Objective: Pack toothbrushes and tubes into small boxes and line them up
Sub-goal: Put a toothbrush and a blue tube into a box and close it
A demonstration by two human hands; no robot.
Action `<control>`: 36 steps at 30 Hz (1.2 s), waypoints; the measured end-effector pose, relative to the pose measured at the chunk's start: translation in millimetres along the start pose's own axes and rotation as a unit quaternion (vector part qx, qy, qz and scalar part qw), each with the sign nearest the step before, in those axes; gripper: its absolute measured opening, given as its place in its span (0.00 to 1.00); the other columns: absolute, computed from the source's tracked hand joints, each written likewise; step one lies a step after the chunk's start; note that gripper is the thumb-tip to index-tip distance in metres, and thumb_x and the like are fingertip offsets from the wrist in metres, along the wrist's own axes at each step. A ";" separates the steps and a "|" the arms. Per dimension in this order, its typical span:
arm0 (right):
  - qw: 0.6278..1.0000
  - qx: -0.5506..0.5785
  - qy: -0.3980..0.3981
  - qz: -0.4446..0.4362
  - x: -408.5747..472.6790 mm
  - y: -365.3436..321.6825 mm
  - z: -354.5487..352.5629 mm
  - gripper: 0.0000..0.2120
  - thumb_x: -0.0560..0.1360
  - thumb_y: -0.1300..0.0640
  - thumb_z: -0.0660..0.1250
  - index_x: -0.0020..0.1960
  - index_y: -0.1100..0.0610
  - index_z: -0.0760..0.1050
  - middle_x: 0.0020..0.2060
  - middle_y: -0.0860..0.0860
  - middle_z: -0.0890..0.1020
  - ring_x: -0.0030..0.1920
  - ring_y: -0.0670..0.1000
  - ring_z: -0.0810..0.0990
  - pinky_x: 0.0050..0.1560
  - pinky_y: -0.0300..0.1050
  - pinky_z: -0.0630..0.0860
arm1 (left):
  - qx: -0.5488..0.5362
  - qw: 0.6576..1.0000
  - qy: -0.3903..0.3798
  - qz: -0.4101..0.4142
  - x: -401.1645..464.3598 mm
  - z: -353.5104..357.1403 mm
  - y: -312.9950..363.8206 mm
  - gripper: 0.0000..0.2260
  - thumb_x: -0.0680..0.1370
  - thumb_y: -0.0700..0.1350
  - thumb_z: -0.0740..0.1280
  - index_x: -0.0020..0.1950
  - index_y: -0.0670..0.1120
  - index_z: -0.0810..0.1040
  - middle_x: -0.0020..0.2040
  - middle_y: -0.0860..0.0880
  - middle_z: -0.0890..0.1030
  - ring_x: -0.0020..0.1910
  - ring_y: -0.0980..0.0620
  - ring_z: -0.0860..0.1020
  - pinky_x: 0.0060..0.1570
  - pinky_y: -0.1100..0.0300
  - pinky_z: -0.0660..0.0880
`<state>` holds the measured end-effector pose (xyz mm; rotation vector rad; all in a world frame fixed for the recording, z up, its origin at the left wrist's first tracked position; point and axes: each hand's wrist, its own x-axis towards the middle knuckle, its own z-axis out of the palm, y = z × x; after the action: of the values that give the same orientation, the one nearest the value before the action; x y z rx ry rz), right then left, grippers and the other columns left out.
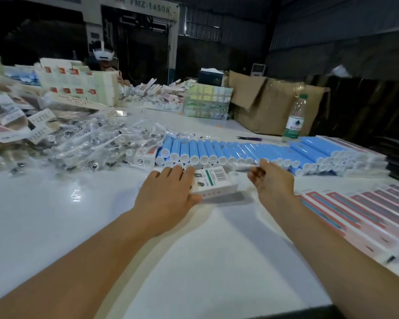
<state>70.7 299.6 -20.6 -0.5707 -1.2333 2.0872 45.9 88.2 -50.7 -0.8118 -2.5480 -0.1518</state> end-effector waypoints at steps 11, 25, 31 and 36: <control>0.998 -0.031 -0.043 -0.041 -12.4 5.5 5.4 0.06 0.76 0.68 0.64 0.45 0.60 0.77 0.33 0.54 0.78 0.26 0.47 0.77 0.27 0.38 0.76 | -0.004 0.998 0.041 -0.036 -7.4 -3.2 0.8 0.27 0.79 0.62 0.53 0.73 0.50 0.56 0.65 0.51 0.69 0.61 0.50 0.69 0.57 0.57 0.64; 0.972 -0.216 -0.049 -0.081 -23.9 27.7 11.0 0.10 0.75 0.54 0.69 0.36 0.53 0.75 0.36 0.48 0.83 0.41 0.47 0.80 0.39 0.40 0.75 | -0.001 0.999 0.042 -0.014 -4.5 1.9 7.9 0.27 0.78 0.63 0.52 0.73 0.50 0.56 0.64 0.51 0.69 0.61 0.50 0.68 0.56 0.56 0.64; 0.941 -0.295 -0.150 -0.067 -31.9 33.0 13.7 0.11 0.79 0.47 0.61 0.41 0.49 0.78 0.43 0.48 0.83 0.43 0.47 0.82 0.39 0.40 0.78 | -0.007 0.999 0.043 -0.009 -6.1 1.3 4.7 0.28 0.78 0.63 0.53 0.73 0.50 0.56 0.64 0.51 0.69 0.61 0.50 0.68 0.56 0.56 0.63; 0.964 -0.238 -0.080 -0.084 -30.6 20.3 11.5 0.16 0.80 0.52 0.59 0.37 0.50 0.80 0.33 0.40 0.81 0.34 0.42 0.80 0.33 0.36 0.74 | -0.004 0.999 0.038 -0.017 -4.1 1.4 4.3 0.28 0.78 0.63 0.53 0.73 0.49 0.56 0.64 0.50 0.69 0.60 0.50 0.68 0.56 0.56 0.64</control>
<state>78.5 263.6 -31.9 -0.4877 -1.8319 1.7241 50.7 89.9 -53.9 -0.7529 -2.4921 -0.1995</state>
